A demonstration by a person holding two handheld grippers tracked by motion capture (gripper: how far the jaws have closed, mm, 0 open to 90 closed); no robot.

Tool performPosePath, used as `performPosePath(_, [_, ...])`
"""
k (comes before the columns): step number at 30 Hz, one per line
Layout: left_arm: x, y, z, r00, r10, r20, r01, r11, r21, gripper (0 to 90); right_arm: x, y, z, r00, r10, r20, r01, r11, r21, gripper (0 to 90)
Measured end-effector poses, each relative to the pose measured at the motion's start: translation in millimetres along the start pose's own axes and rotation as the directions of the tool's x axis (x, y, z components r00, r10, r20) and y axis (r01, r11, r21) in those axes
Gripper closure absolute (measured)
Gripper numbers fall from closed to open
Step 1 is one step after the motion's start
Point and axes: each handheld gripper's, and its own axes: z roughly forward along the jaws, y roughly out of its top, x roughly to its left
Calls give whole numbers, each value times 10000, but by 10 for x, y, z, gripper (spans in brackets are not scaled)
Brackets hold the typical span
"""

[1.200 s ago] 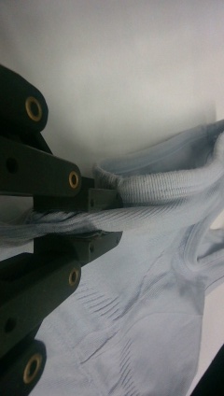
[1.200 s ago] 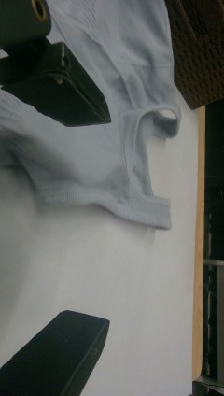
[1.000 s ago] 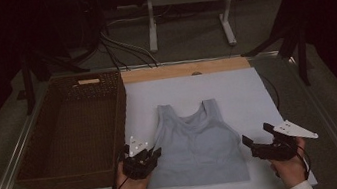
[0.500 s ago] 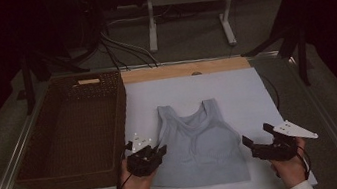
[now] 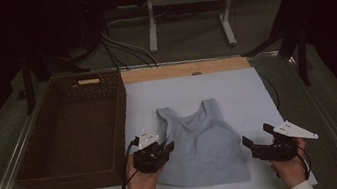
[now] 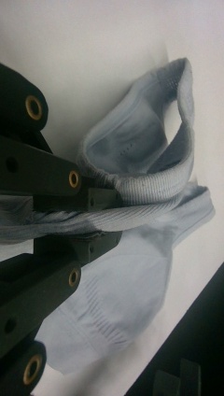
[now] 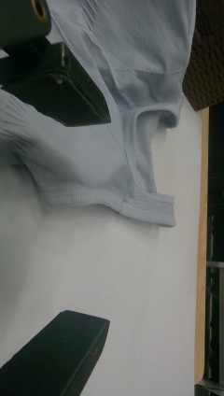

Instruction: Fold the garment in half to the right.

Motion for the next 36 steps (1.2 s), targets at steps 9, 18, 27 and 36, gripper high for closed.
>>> performPosePath(9, [-65,85,47,9993,-44,374,48,9999,-112,820,5,-3,2,10000,-31,25,31,10000,17,38])
performPosePath(18, [-173,179,91,9972,138,731,-120,9996,-251,820,-1,-6,-3,10000,8,52,-8,10000,13,38])
performPosePath(27, [-280,274,153,9939,231,1077,-191,9991,-382,825,-15,-7,-8,10000,14,84,-14,10000,6,38])
performPosePath(36, [-364,323,226,9892,252,1442,-191,9989,-439,825,-22,-6,-9,9999,66,98,-66,10000,4,38])
